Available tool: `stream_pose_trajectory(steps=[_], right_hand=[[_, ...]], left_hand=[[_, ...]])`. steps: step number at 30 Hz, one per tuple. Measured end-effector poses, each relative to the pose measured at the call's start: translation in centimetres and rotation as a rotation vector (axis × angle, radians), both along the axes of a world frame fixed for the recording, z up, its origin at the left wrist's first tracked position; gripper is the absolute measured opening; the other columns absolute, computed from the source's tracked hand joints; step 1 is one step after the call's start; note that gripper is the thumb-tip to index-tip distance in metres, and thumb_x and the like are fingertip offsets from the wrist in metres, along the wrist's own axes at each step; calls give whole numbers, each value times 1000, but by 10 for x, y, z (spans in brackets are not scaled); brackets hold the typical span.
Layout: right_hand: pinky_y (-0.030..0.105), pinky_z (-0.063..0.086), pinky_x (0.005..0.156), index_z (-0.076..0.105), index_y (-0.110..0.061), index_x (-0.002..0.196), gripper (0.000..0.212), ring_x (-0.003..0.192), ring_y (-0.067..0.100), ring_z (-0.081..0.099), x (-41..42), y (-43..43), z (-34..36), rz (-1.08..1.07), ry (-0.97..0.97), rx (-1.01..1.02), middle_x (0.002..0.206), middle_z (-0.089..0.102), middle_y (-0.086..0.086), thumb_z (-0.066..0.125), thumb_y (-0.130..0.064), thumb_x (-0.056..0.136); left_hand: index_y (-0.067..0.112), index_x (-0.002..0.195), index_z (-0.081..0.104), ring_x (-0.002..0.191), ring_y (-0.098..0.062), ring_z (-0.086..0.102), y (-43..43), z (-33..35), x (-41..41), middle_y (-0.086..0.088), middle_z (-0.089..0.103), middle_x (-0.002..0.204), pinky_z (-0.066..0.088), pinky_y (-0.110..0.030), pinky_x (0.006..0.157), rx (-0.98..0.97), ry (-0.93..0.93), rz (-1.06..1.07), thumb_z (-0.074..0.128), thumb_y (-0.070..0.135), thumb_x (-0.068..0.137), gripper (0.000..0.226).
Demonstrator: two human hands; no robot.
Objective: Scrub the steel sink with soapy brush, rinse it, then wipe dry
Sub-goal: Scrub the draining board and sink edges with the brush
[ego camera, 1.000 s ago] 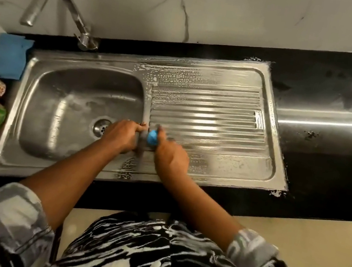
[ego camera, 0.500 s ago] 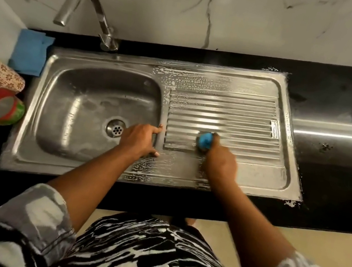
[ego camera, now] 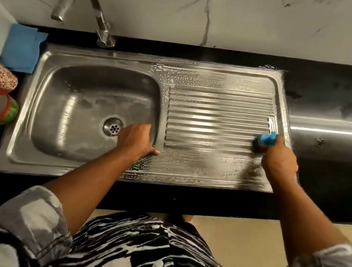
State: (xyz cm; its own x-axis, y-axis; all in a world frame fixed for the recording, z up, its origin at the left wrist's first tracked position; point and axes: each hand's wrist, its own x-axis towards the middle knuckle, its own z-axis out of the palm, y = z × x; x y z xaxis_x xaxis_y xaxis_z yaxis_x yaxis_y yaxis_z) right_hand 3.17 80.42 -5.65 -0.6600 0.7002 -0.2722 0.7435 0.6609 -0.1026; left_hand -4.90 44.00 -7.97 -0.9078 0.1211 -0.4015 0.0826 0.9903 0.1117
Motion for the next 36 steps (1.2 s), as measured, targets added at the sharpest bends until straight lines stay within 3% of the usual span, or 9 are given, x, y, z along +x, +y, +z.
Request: stream_pose_trajectory(steps=[4, 9, 13, 17, 19, 22, 27, 32, 36], right_hand=[[40, 48, 75, 59, -10, 123, 31, 90, 31, 62, -18, -91, -12, 72, 8, -185, 109, 70, 18, 39, -26, 108], [42, 47, 82, 39, -30, 150, 42, 107, 39, 66, -33, -209, -25, 504, 9, -377, 117, 69, 17, 34, -32, 108], [38, 43, 80, 64, -18, 128, 52, 103, 36, 66, -27, -107, -26, 237, 89, -266, 112, 71, 17, 25, -46, 110], [49, 50, 84, 48, -14, 136, 32, 103, 42, 63, -3, 29, -3, -23, 27, -43, 115, 66, 23, 38, -19, 106], [52, 50, 83, 43, -16, 140, 35, 103, 43, 63, -4, 36, 3, -34, 53, -39, 114, 64, 23, 39, -22, 106], [41, 49, 72, 51, -17, 135, 33, 88, 30, 64, -15, -44, -7, 110, 102, -163, 105, 69, 13, 41, -34, 108], [41, 52, 83, 43, -26, 149, 41, 102, 36, 68, -37, -188, -15, 479, 10, -401, 118, 70, 17, 34, -29, 109], [35, 43, 75, 68, -16, 108, 55, 94, 32, 65, -29, -61, -19, 161, 102, -258, 107, 71, 16, 23, -49, 110], [48, 48, 81, 45, -17, 138, 34, 104, 45, 63, -11, 52, 3, 12, 35, -39, 116, 64, 26, 32, -23, 107]], left_hand=[[19, 125, 70, 116, -31, 68, 2, 0, -2, -6, 74, 123, 53, -38, 85, 16, -37, 7, 93, 69, 56, 88], [25, 113, 74, 110, -31, 70, 7, 3, -3, -5, 77, 116, 54, -36, 83, -30, -23, -31, 94, 70, 55, 76], [24, 114, 77, 108, -30, 71, 9, 2, 5, -5, 78, 113, 54, -36, 83, -50, 18, -62, 92, 66, 66, 65], [25, 101, 79, 99, -30, 72, 12, 0, 9, -3, 79, 103, 47, -32, 71, -50, 23, -51, 93, 62, 67, 53], [25, 98, 79, 97, -28, 72, 14, 2, 10, -2, 79, 102, 45, -31, 71, -38, 6, -17, 94, 59, 67, 49], [23, 105, 79, 99, -27, 73, 19, 3, 9, -2, 80, 104, 48, -31, 72, -38, -9, 1, 95, 56, 67, 52], [25, 112, 79, 112, -31, 72, 22, 5, 4, -5, 78, 116, 57, -37, 87, -62, -1, 16, 90, 41, 79, 38], [25, 107, 81, 103, -29, 73, 20, 2, 8, -2, 79, 108, 59, -37, 84, -28, -15, 50, 97, 55, 66, 53], [23, 106, 80, 103, -29, 72, 18, -1, 13, -4, 79, 107, 55, -35, 80, 2, 9, 90, 96, 54, 68, 51]])
